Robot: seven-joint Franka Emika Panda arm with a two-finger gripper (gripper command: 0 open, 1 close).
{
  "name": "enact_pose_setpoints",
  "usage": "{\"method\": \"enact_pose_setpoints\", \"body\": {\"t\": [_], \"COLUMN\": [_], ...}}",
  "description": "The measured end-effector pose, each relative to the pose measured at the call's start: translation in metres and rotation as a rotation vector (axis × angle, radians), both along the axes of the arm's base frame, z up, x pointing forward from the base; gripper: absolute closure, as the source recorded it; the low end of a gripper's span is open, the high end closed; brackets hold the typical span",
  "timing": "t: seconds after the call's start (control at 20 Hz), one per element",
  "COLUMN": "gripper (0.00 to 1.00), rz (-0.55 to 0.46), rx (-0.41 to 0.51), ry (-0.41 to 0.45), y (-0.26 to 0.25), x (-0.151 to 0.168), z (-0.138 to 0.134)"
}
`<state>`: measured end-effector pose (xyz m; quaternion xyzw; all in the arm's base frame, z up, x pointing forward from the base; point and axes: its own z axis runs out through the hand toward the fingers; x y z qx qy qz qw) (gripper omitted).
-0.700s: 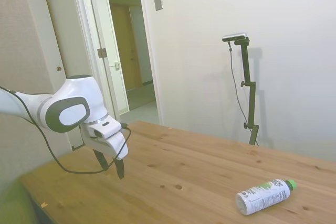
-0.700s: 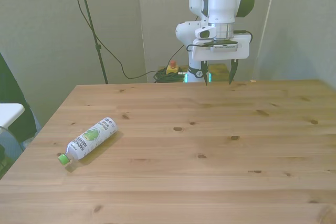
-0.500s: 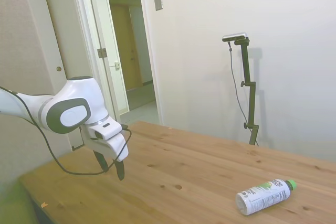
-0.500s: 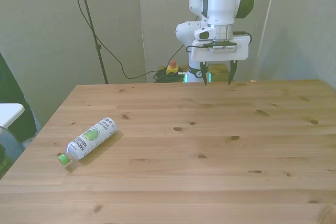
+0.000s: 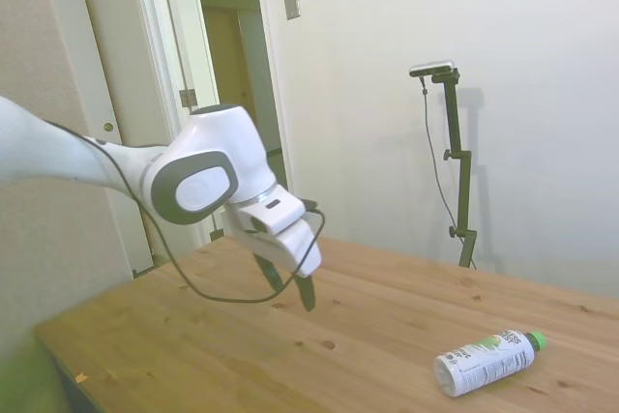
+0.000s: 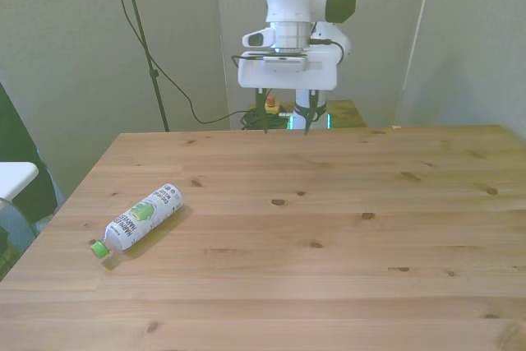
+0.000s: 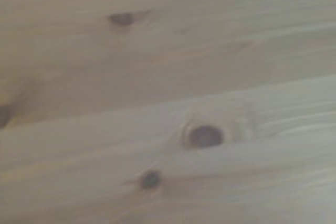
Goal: Stand the water bottle
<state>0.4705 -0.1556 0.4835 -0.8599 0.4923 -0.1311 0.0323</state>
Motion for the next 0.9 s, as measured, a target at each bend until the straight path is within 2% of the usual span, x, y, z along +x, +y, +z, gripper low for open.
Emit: {"method": "enact_pose_setpoints", "body": {"t": [0.3,0.35,0.55,0.9], "gripper": [0.00,0.00,0.00,0.00], "rz": [-0.103,-0.103,-0.129,-0.280], "rx": [-0.025,-0.026,-0.057,-0.087], "ry": [-0.011,-0.011,-0.044,-0.122], "y": [-0.096,-0.096,-0.118,-0.217], "x": [0.036,0.037,0.052,0.093], "z": [0.017,0.017,0.010,-0.004]}}
